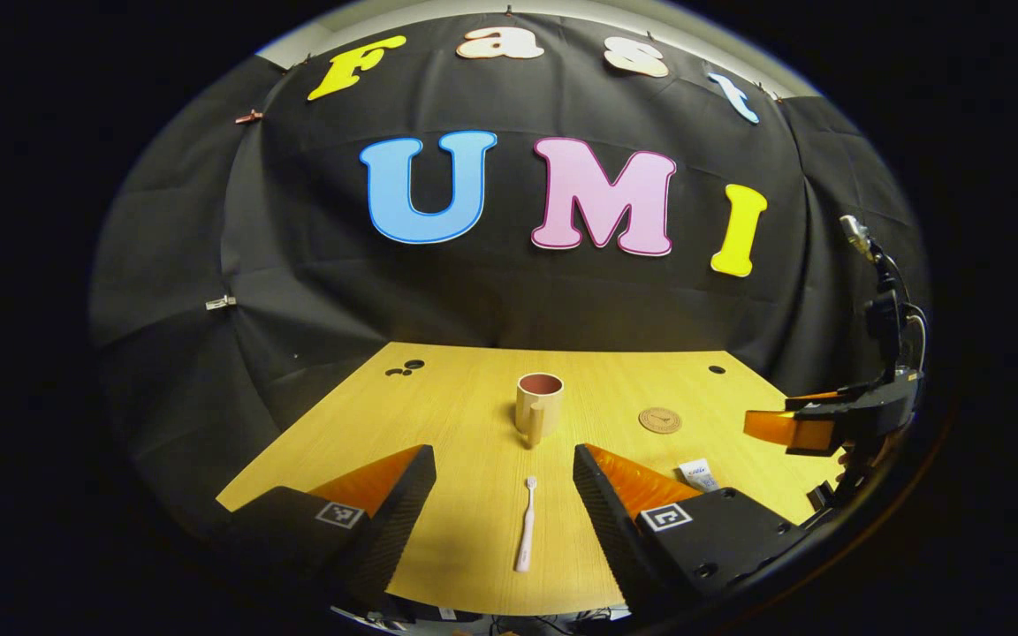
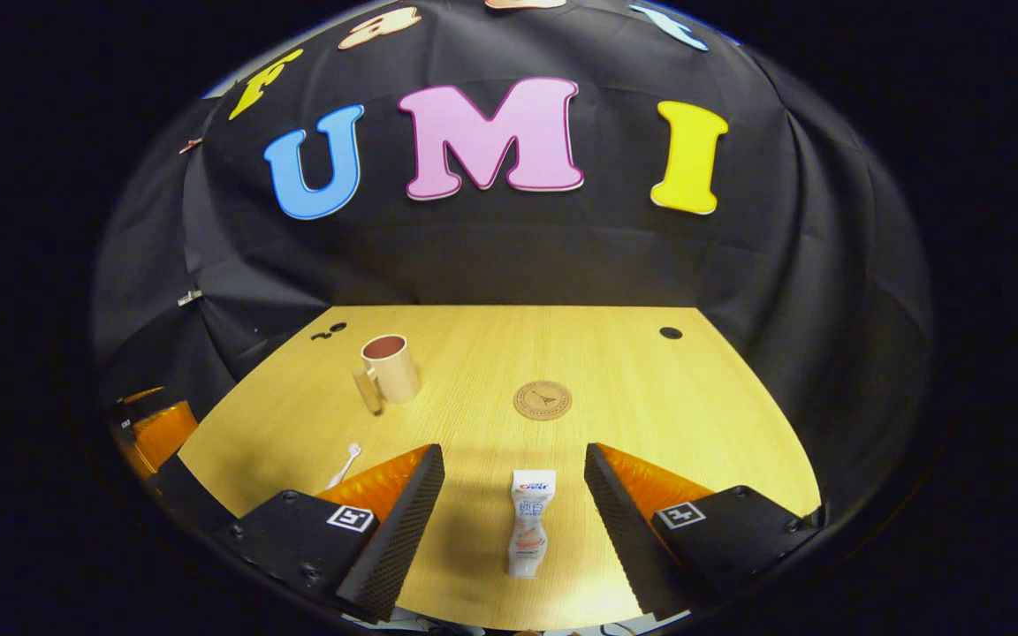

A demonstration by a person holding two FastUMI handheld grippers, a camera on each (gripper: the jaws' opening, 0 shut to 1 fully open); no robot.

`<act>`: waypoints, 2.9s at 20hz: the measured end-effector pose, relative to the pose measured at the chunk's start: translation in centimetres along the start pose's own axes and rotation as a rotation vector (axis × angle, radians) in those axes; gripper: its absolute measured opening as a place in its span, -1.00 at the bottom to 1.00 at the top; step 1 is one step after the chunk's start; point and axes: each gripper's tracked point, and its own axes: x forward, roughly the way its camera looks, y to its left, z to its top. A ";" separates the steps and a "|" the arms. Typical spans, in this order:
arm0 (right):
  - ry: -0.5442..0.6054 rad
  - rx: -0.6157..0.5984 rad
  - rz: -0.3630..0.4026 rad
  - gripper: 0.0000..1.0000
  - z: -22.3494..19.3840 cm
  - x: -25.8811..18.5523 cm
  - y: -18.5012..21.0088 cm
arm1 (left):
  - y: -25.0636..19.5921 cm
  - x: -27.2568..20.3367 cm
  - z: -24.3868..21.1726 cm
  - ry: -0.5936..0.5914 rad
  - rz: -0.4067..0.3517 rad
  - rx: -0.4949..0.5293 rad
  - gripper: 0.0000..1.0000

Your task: Put the toothbrush and toothpaste on the desktop into the cup, then pick up the cup and place it on the coaster on the desktop.

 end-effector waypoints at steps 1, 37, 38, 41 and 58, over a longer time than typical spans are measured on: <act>0.018 -0.014 -0.002 0.97 -0.5 0.8 -0.2 | 0.0 0.1 -0.2 0.010 0.005 0.002 0.95; 0.509 -0.098 0.046 -0.09 -15.0 9.9 -2.1 | -0.6 2.1 -6.7 0.227 0.156 -0.014 0.95; 0.520 -0.101 0.048 -0.30 -15.1 9.9 -2.1 | -0.7 1.9 -6.8 0.228 0.153 -0.011 0.95; 0.536 -0.106 0.065 -0.31 -15.1 9.8 -2.2 | -0.7 2.1 -7.4 0.238 0.150 -0.003 0.95; 0.370 0.010 0.116 -0.40 -8.6 5.4 -4.7 | -1.6 7.9 -14.4 0.532 -0.041 0.102 0.93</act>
